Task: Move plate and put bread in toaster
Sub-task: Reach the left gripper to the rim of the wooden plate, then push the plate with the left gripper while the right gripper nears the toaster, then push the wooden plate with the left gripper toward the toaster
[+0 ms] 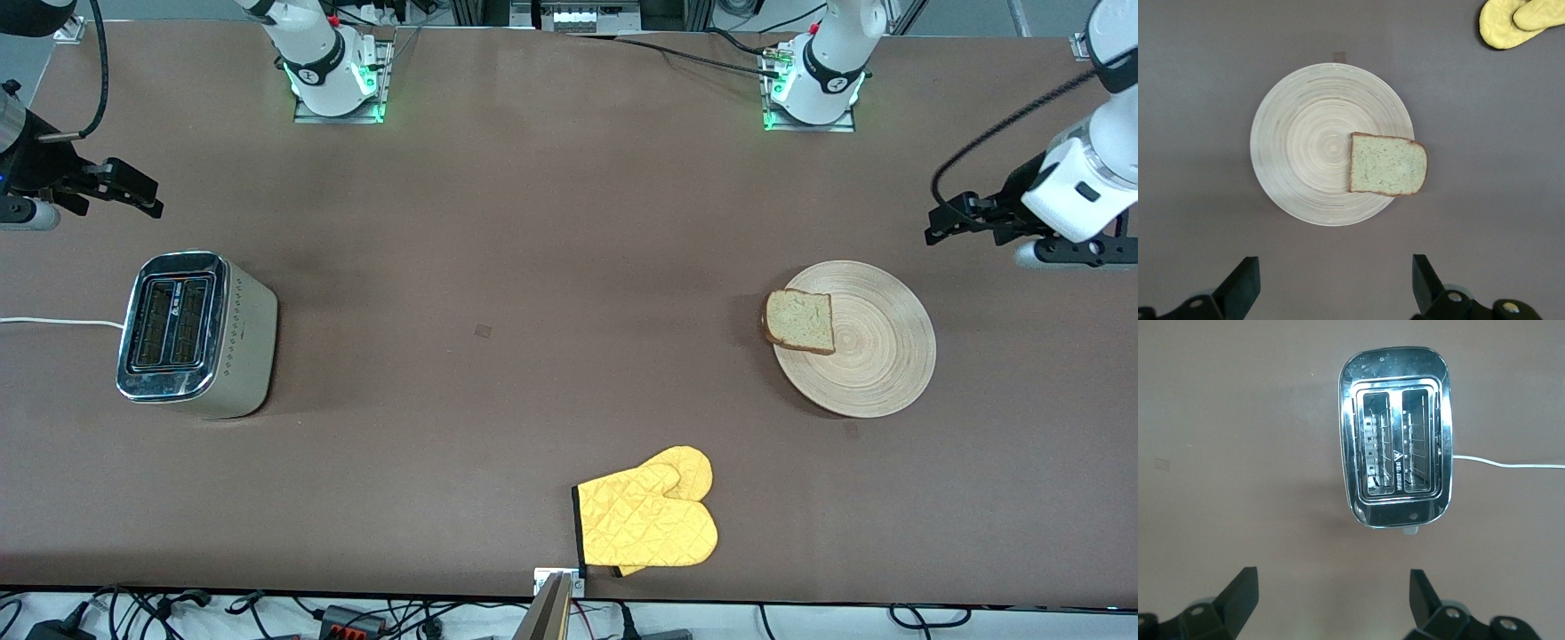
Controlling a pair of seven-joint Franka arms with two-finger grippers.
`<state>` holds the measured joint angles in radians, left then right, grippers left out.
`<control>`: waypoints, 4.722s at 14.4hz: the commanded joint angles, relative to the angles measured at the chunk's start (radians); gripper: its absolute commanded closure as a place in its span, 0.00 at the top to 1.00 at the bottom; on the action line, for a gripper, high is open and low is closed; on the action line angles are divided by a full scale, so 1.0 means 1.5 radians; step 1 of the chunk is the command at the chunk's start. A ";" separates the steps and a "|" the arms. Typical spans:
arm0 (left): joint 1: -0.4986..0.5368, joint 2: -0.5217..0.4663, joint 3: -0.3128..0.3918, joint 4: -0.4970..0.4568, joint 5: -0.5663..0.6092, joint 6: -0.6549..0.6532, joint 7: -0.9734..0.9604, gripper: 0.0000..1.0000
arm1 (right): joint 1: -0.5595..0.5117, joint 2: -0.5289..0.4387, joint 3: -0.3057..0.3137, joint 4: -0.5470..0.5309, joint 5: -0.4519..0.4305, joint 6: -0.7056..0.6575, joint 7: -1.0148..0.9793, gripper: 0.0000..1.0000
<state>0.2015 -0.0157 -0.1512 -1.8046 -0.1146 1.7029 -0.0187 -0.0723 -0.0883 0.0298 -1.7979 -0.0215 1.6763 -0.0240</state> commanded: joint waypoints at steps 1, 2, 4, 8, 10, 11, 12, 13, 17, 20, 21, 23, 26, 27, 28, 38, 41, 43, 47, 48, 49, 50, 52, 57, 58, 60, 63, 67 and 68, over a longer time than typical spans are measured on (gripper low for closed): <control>0.081 0.079 0.001 0.038 -0.071 -0.011 0.008 1.00 | -0.007 -0.016 0.004 -0.015 0.012 0.006 -0.006 1.00; 0.086 0.106 0.001 0.045 -0.073 -0.011 0.008 1.00 | -0.007 -0.016 0.004 -0.014 0.012 0.006 -0.006 1.00; 0.129 0.156 -0.002 0.062 -0.093 -0.015 0.010 1.00 | -0.007 -0.016 0.004 -0.014 0.012 0.007 -0.006 1.00; 0.181 0.245 -0.003 0.068 -0.137 -0.031 0.149 1.00 | -0.006 -0.007 0.004 -0.012 0.012 0.015 -0.006 1.00; 0.215 0.289 -0.005 0.067 -0.145 -0.029 0.229 1.00 | -0.006 -0.007 0.004 -0.011 0.018 0.022 -0.006 1.00; 0.222 0.305 -0.005 0.060 -0.149 -0.025 0.291 1.00 | -0.006 -0.003 0.004 -0.006 0.026 0.021 -0.006 1.00; 0.230 0.318 -0.005 0.058 -0.149 -0.021 0.338 1.00 | -0.007 0.005 0.004 0.003 0.027 0.018 -0.006 1.00; 0.238 0.333 -0.005 0.058 -0.149 -0.021 0.378 1.00 | -0.007 0.010 0.004 0.013 0.027 0.015 -0.007 1.00; 0.260 0.385 -0.004 0.056 -0.149 -0.010 0.480 1.00 | -0.004 0.029 0.005 0.034 0.027 0.014 -0.006 1.00; 0.283 0.406 -0.005 0.037 -0.165 0.043 0.479 1.00 | -0.003 0.033 0.005 0.042 0.027 0.014 -0.006 1.00; 0.287 0.413 -0.004 0.029 -0.186 0.051 0.479 1.00 | -0.002 0.036 0.006 0.042 0.027 0.014 -0.007 1.00; 0.295 0.424 -0.004 0.011 -0.221 0.074 0.476 1.00 | 0.000 0.038 0.010 0.043 0.026 0.014 -0.007 1.00; 0.297 0.437 -0.005 -0.006 -0.244 0.103 0.470 1.00 | 0.016 0.048 0.011 0.043 0.028 0.014 -0.009 1.00; 0.298 0.445 -0.004 -0.006 -0.251 0.104 0.470 1.00 | 0.019 0.054 0.011 0.043 0.029 0.014 -0.009 1.00; 0.298 0.451 -0.005 -0.006 -0.257 0.103 0.470 1.00 | 0.025 0.061 0.011 0.043 0.029 0.015 -0.009 1.00; 0.295 0.458 -0.006 0.002 -0.269 0.091 0.441 0.69 | 0.108 0.160 0.012 0.125 0.033 0.029 -0.005 1.00; 0.297 0.458 -0.007 0.004 -0.268 0.089 0.448 0.37 | 0.116 0.170 0.011 0.125 0.075 0.054 -0.015 1.00; 0.297 0.457 -0.008 0.006 -0.270 0.076 0.452 0.21 | 0.115 0.181 0.011 0.125 0.102 0.052 -0.018 1.00; 0.296 0.459 -0.009 0.021 -0.320 -0.018 0.462 0.00 | 0.132 0.184 0.011 0.119 0.105 0.046 -0.014 1.00; 0.290 0.463 -0.010 0.024 -0.343 -0.046 0.467 0.00 | 0.131 0.185 0.010 0.119 0.105 0.046 -0.015 1.00; 0.288 0.467 -0.011 0.024 -0.357 -0.059 0.468 0.00 | 0.131 0.185 0.010 0.117 0.105 0.046 -0.016 1.00; 0.282 0.470 -0.022 0.024 -0.368 -0.063 0.473 0.00 | 0.133 0.183 0.010 0.115 0.105 0.047 -0.010 1.00; 0.281 0.473 -0.053 0.027 -0.374 -0.064 0.483 0.00 | 0.134 0.182 0.010 0.116 0.097 0.049 -0.009 1.00; 0.234 0.489 -0.117 0.032 -0.454 -0.083 0.433 0.00 | 0.132 0.185 0.010 0.117 0.096 0.017 -0.021 1.00; 0.199 0.490 -0.116 0.033 -0.467 -0.077 0.426 0.00 | 0.135 0.184 0.010 0.116 0.096 -0.001 -0.015 1.00; 0.145 0.495 -0.116 0.033 -0.511 -0.050 0.409 0.00 | 0.133 0.185 0.010 0.117 0.102 -0.012 -0.013 1.00; 0.056 0.501 -0.116 0.034 -0.589 -0.032 0.398 0.00 | 0.132 0.185 0.010 0.117 0.101 -0.009 -0.012 1.00; -0.035 0.508 -0.116 0.035 -0.665 0.022 0.397 0.00 | 0.128 0.183 0.007 0.117 0.095 -0.009 -0.007 1.00; -0.061 0.508 -0.116 0.035 -0.684 0.039 0.397 0.00 | 0.126 0.185 0.007 0.117 0.095 -0.008 -0.007 1.00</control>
<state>0.1573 0.7379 -0.3258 -1.7754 -1.0846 1.7502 0.5773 0.1220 0.1886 0.0450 -1.6311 0.1194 1.6742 -0.0355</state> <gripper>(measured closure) 0.899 0.000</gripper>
